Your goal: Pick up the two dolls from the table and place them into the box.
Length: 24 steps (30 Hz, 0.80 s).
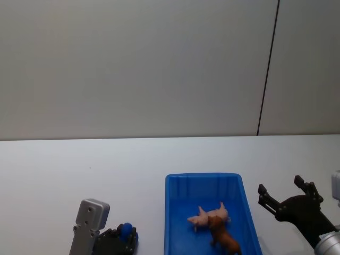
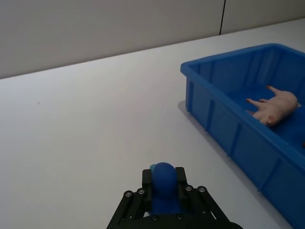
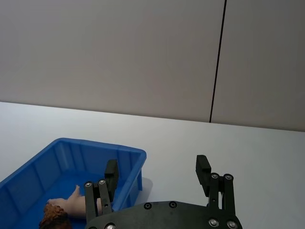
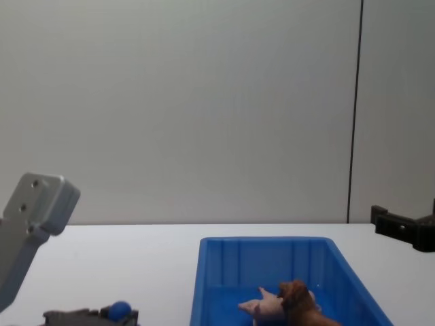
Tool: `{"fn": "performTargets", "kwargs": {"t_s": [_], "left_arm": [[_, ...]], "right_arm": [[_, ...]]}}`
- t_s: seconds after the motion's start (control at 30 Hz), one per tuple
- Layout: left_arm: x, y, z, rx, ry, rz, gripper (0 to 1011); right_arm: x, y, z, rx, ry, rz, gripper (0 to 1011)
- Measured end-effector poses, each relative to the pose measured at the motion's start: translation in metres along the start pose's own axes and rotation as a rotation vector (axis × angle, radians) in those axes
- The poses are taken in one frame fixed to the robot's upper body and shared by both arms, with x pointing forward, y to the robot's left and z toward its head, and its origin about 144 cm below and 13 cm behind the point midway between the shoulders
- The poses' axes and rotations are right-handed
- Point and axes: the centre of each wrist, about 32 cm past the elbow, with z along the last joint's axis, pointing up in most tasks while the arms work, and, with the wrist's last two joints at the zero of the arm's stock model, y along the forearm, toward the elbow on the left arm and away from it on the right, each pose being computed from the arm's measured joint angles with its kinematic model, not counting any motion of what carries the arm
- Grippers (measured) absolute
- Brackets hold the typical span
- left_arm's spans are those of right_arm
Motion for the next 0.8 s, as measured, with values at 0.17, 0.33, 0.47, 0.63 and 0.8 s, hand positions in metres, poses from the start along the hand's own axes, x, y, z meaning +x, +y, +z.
{"fn": "performTargets", "kwargs": {"t_s": [0.17, 0.33, 0.47, 0.63, 0.8], "left_arm": [[-0.001, 0.000, 0.007, -0.041, -0.011, -0.021, 262], [-0.003, 0.000, 0.022, -0.102, -0.033, -0.056, 229], [-0.006, -0.001, 0.034, -0.144, -0.055, -0.089, 208], [-0.009, -0.004, 0.048, -0.187, -0.085, -0.143, 176], [-0.014, -0.009, 0.061, -0.215, -0.111, -0.208, 145]], "right_arm": [[0.000, 0.000, 0.000, 0.000, 0.000, 0.000, 1001], [0.000, 0.000, 0.000, 0.000, 0.000, 0.000, 1001], [0.000, 0.000, 0.000, 0.000, 0.000, 0.000, 1001], [0.000, 0.000, 0.000, 0.000, 0.000, 0.000, 1001], [0.000, 0.000, 0.000, 0.000, 0.000, 0.000, 1001]]}}
